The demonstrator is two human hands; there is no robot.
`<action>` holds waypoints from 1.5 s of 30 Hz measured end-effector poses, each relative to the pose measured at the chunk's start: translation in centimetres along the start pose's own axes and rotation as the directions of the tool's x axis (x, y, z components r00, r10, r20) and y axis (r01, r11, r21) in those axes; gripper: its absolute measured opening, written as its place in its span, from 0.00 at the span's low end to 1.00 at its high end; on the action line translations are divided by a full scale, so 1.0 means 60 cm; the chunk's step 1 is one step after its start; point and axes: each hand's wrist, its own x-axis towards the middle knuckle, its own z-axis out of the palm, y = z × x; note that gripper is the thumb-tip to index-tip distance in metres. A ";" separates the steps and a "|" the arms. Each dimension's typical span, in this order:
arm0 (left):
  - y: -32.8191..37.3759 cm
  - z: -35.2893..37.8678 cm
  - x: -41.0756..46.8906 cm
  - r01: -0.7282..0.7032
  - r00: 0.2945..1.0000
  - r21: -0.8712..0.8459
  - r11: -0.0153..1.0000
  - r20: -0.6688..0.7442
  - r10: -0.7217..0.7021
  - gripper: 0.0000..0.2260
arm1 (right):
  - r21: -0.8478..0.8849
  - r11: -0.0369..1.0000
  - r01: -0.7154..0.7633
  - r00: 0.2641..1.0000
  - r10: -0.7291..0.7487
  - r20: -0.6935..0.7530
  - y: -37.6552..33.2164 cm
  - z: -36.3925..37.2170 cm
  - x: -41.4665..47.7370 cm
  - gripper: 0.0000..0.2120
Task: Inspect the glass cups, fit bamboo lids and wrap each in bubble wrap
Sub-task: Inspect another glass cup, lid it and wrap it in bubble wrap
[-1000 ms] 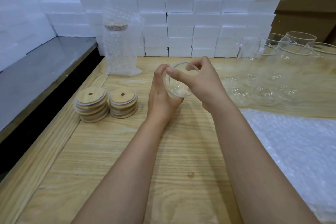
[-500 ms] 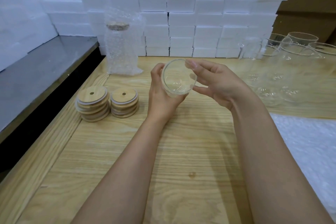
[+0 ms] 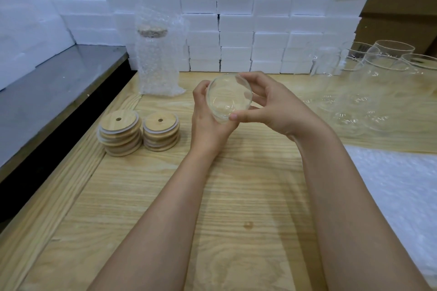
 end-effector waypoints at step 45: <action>0.043 -0.011 0.000 0.247 0.969 -0.326 0.912 0.096 -0.228 0.27 | 0.133 0.984 0.121 0.968 -0.087 -0.236 0.062 0.072 -0.016 0.42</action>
